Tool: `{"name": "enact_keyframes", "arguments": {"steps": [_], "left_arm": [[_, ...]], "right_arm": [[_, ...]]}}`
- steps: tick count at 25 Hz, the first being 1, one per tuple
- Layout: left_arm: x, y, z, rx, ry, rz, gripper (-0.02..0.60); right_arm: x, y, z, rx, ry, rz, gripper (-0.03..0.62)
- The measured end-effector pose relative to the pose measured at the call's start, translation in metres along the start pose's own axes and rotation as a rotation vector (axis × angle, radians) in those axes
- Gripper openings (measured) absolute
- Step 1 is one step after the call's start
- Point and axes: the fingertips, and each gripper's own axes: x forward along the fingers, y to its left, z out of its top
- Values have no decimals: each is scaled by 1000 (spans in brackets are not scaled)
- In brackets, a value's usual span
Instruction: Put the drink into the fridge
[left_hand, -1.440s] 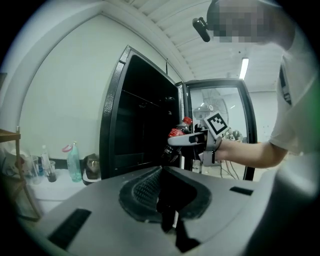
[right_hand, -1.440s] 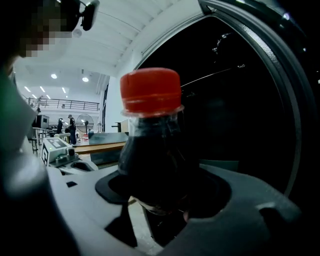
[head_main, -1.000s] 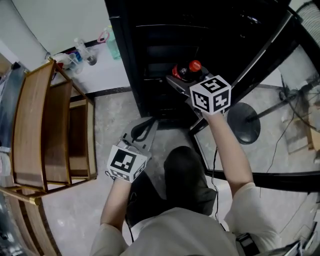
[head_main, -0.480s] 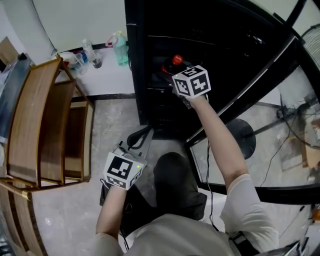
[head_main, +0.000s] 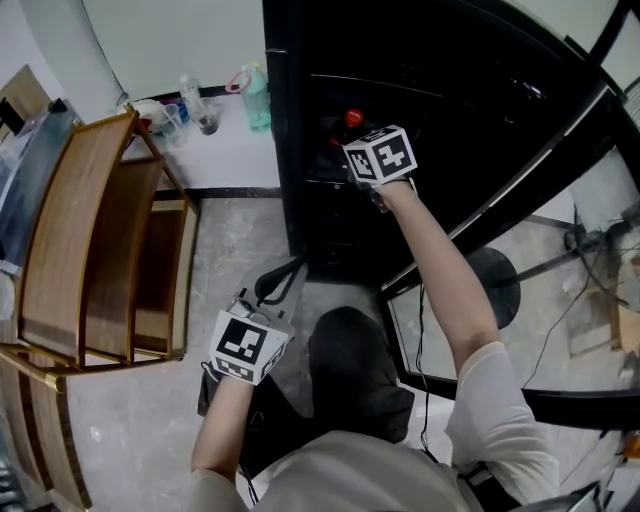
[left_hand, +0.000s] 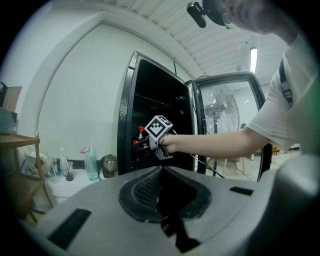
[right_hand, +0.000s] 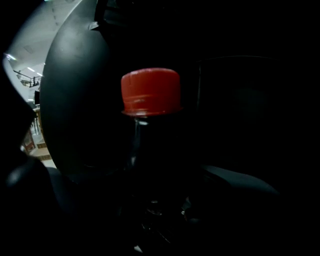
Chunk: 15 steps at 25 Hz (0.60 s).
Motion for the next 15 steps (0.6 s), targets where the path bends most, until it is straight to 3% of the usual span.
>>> {"name": "enact_keyframes", "arguments": {"steps": [15], "left_arm": [[-12,2,-5,-3,24,31,9]], "right_arm": [[12,-13,7,50,-83,0,313]]}}
